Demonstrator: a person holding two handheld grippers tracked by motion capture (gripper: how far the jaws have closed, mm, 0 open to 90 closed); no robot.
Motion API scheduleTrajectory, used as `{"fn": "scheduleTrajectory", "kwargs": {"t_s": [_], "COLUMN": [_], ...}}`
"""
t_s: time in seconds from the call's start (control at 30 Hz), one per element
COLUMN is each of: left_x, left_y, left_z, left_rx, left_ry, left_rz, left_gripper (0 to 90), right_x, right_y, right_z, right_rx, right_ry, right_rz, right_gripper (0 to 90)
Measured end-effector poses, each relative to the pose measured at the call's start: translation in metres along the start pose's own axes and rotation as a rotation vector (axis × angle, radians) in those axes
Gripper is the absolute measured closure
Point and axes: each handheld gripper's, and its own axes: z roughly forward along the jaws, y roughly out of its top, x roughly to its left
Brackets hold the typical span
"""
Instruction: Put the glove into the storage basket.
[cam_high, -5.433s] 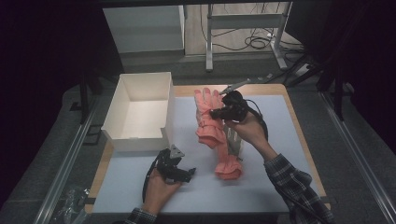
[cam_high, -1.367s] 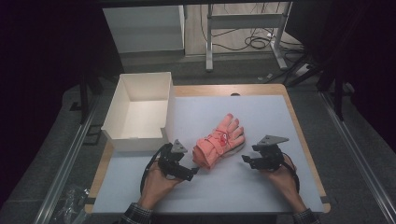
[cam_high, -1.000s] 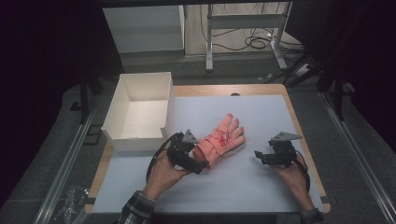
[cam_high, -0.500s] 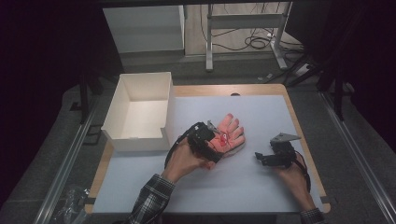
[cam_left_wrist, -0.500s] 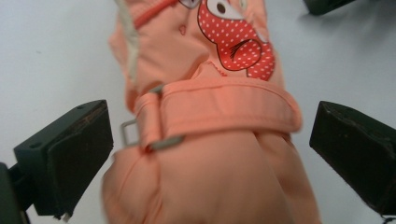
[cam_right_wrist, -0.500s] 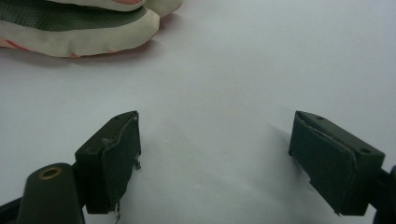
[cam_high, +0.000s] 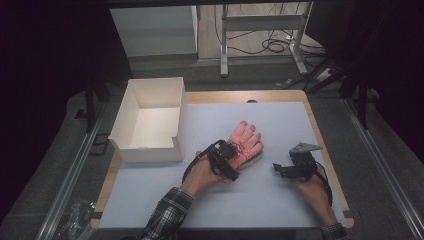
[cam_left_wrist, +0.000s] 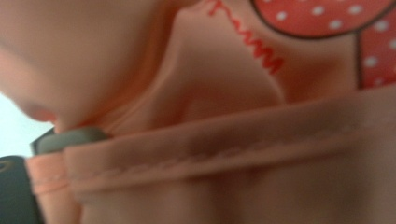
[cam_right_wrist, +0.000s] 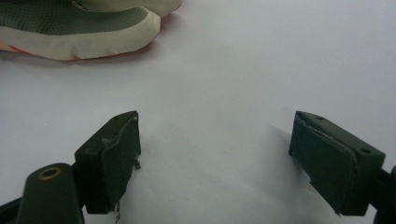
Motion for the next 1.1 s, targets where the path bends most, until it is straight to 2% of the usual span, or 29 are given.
{"fn": "scheduleTrajectory", "kwargs": {"t_s": [0.1, 0.23, 0.37, 0.47, 0.53, 0.63, 0.77, 0.93, 0.97, 1.03, 1.1], "left_x": [-0.001, -0.006, -0.006, -0.002, -0.002, 0.001, 0.004, 0.013, 0.015, 0.017, 0.025], "left_y": [-0.001, 0.001, 0.002, 0.002, 0.002, 0.007, 0.012, 0.021, 0.023, 0.024, 0.028], "left_z": [-0.002, -0.009, -0.014, -0.016, -0.017, -0.022, -0.029, -0.051, -0.055, -0.059, -0.073], "left_rx": [-0.004, -0.007, -0.014, -0.025, -0.03, -0.036, -0.043, -0.064, -0.08, -0.076, -0.099], "left_ry": [0.003, 0.025, 0.025, 0.002, 0.003, 0.032, 0.035, 0.065, 0.064, 0.068, 0.074], "left_rz": [-0.003, 0.017, 0.029, 0.018, 0.017, 0.008, -0.001, -0.025, -0.042, -0.042, -0.07], "left_gripper": [16.6, 34.2, 42.9, 43.8, 44.1, 44.2, 44.1, 43.9, 43.9, 43.9, 43.9], "right_x": [0.0, 0.0, 0.0, 0.0, 0.0, 0.0, 0.0, 0.0, 0.0, 0.0, 0.0], "right_y": [0.0, 0.0, 0.0, 0.0, 0.0, 0.0, 0.0, 0.0, 0.0, 0.0, 0.0], "right_z": [0.0, 0.0, 0.0, 0.0, 0.0, 0.0, 0.0, 0.0, 0.0, 0.0, 0.0], "right_rx": [0.001, -0.002, -0.002, -0.003, -0.003, -0.004, -0.004, -0.003, -0.001, 0.0, -0.002], "right_ry": [0.0, 0.0, 0.0, 0.0, 0.001, 0.001, 0.001, 0.001, 0.0, 0.001, 0.002], "right_rz": [-0.001, 0.0, -0.001, 0.0, 0.0, 0.001, 0.001, 0.002, 0.002, 0.004, 0.005], "right_gripper": [16.7, 16.7, 16.7, 16.7, 16.7, 16.7, 16.7, 16.7, 16.7, 16.7, 16.7]}}
